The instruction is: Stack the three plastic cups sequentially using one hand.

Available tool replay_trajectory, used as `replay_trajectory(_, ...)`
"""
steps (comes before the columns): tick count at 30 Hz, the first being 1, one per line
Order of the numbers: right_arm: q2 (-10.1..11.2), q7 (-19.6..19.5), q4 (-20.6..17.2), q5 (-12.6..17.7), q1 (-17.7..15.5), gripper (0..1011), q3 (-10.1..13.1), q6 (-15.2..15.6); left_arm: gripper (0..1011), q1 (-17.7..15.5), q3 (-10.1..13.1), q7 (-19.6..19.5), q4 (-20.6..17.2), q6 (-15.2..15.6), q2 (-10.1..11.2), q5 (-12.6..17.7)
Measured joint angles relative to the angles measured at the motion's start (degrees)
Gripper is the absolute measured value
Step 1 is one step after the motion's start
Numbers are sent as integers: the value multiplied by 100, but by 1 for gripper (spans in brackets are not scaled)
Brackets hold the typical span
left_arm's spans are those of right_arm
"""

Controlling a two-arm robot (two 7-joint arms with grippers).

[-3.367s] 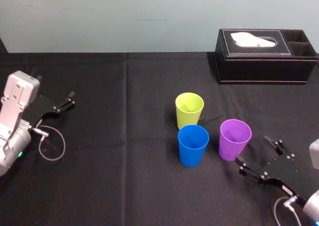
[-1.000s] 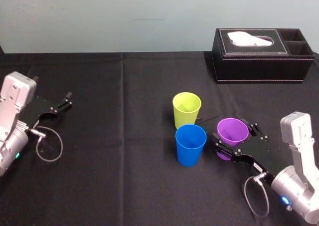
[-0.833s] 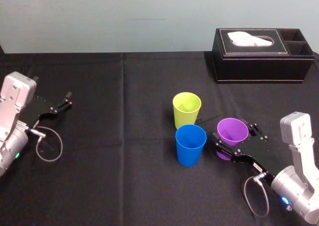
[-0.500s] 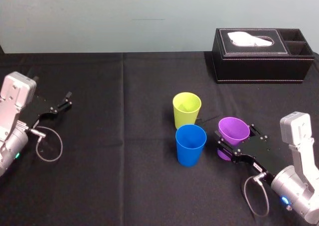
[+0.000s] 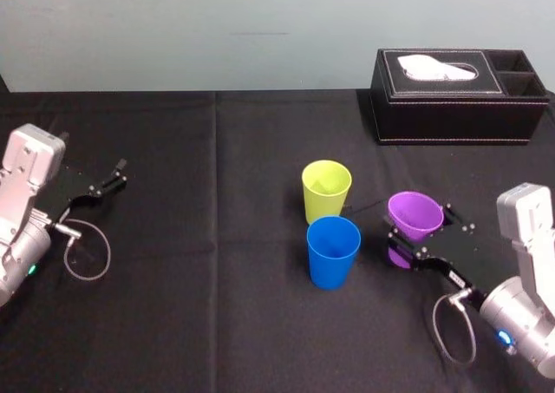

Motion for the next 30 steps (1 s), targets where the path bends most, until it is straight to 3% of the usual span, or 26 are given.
replay_trajectory(9,-46,74,-118,-21,377,744,71,295,1011,0,0,0,0,0,0,0)
replay_trajectory(15,-148,201,-75,74,847,744,-14,398,1011,0,0,0,0,0,0,0)
replay_trajectory(19,-240,320,83,159,1188,744,-146,397,1011,0,0,0,0,0,0,0)
replay_trajectory(30,-338,562,579,159,1719,744,-546,201,1012,0,0,0,0,0,0,0)
